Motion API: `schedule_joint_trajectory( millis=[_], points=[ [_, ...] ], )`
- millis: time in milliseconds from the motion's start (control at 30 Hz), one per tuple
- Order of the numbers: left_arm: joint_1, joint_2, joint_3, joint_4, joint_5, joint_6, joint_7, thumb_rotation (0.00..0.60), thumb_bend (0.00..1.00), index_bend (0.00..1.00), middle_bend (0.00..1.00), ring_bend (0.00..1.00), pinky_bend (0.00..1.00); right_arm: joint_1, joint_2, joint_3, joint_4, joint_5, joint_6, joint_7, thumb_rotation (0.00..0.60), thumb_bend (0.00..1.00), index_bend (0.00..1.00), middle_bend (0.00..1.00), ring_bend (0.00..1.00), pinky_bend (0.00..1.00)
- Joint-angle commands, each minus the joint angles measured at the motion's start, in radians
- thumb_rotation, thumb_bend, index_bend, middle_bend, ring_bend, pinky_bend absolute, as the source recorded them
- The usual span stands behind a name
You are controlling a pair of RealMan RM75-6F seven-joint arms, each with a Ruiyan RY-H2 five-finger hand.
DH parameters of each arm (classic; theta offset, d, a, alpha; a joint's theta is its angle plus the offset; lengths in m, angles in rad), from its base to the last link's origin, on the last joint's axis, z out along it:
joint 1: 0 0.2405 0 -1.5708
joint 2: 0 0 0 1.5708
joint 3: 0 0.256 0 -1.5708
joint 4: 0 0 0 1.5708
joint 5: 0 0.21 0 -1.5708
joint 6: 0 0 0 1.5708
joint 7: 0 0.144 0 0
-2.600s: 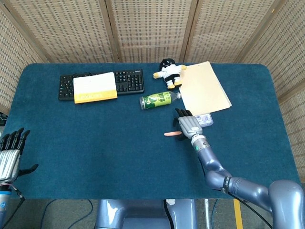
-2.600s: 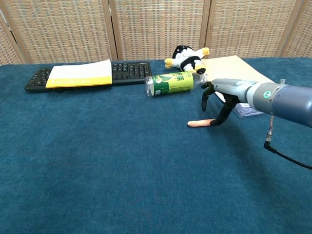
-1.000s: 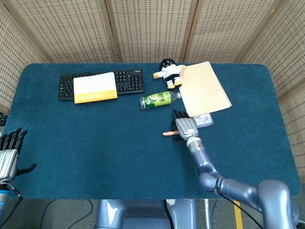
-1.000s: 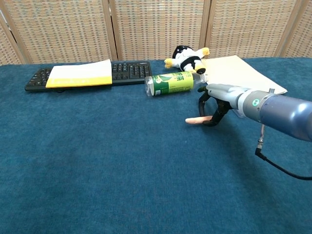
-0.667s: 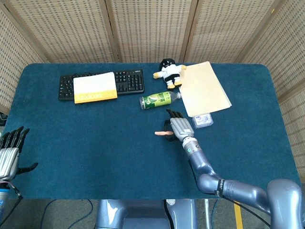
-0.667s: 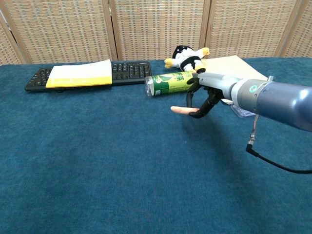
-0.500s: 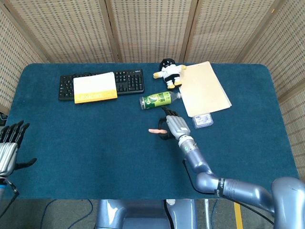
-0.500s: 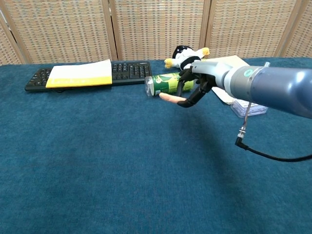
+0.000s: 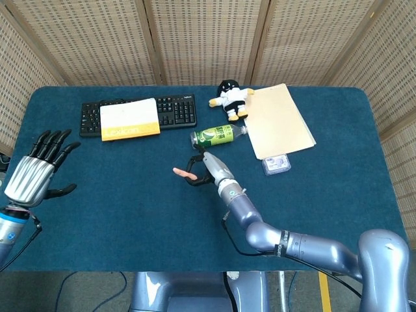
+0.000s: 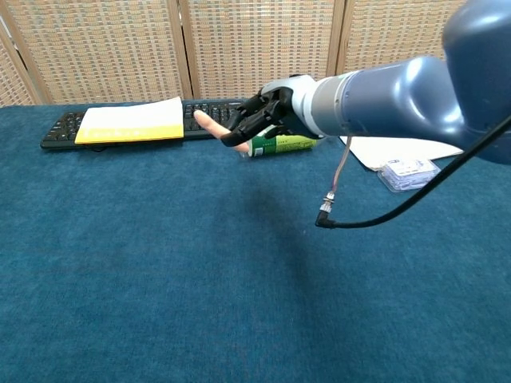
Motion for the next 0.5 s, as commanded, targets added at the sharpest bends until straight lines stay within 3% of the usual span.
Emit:
schedule_joint_trajectory(
  millis=[33,200,500],
  points=[
    [-0.067,-0.05,-0.012,0.048,0.034,-0.046,-0.014,0.6,0.1,0.25,0.0,0.0,0.0,0.009,-0.012,-0.004,0.001,0.001,-0.003,0.019,0.6,0.79,0.67,0.05,0.0,0.0],
    [-0.143,-0.123,-0.003,0.09,0.06,-0.1,-0.057,0.6,0.19,0.29,0.0,0.0,0.0,0.015,-0.025,-0.026,0.005,-0.015,0.003,0.038,0.6,0.79,0.69,0.05,0.0,0.0],
    [-0.234,-0.254,0.0,0.134,0.057,-0.166,-0.027,0.6,0.2,0.33,0.0,0.0,0.0,0.016,-0.041,-0.06,0.018,-0.062,0.009,0.06,0.6,0.79,0.7,0.06,0.0,0.0]
  ],
)
